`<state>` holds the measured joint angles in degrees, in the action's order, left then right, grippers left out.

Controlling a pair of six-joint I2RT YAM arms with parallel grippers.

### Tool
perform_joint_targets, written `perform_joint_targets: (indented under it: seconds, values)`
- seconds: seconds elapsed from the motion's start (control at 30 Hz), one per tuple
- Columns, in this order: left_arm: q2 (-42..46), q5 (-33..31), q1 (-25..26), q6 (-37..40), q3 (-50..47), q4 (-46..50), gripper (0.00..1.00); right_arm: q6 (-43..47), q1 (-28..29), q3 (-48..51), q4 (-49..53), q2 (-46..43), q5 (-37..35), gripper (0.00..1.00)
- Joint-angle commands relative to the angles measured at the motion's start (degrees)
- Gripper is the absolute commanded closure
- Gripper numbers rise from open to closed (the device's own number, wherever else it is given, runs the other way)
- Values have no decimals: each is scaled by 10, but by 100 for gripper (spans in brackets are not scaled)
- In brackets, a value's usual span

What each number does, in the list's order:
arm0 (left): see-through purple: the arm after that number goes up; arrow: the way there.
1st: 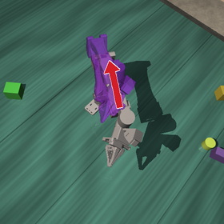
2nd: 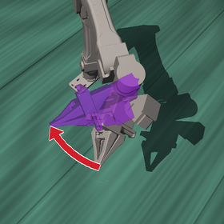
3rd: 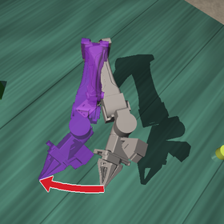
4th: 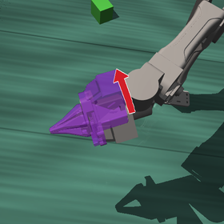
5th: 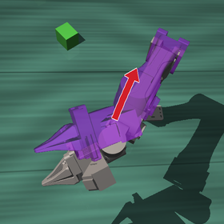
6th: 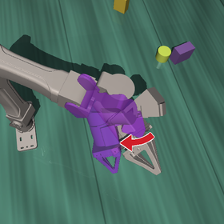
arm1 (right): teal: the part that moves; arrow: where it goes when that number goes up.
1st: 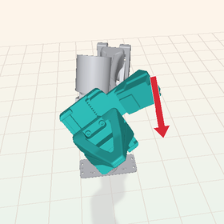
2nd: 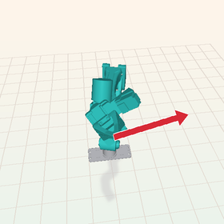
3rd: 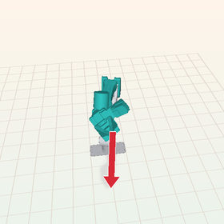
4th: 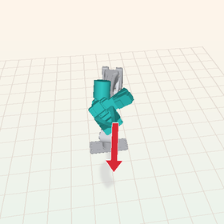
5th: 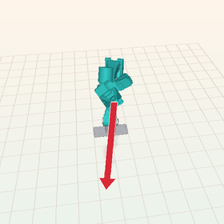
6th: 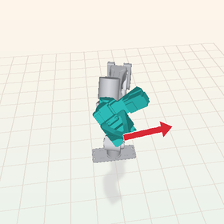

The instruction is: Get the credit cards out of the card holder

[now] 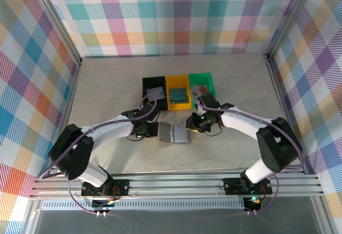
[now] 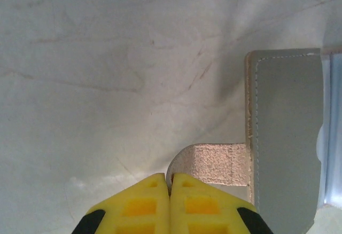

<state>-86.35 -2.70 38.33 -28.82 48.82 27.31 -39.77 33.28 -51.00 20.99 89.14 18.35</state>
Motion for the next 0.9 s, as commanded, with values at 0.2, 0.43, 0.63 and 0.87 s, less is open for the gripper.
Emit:
perform_joint_targets:
  seconds: [0.2, 0.43, 0.63, 0.87]
  values:
    - [-32, -26, -4, 21, 20, 9, 100, -10, 25, -9, -25, 47, -3, 78]
    - [-25, -27, -3, 19, 4, 0, 100, -20, 30, -10, -26, 63, -17, 77]
    - [-31, -38, 5, 23, -3, -3, 100, -20, 32, -14, -24, 66, -33, 77]
    - [-44, -53, 26, 26, -1, -1, 100, -18, 41, -19, -34, 73, -28, 83]
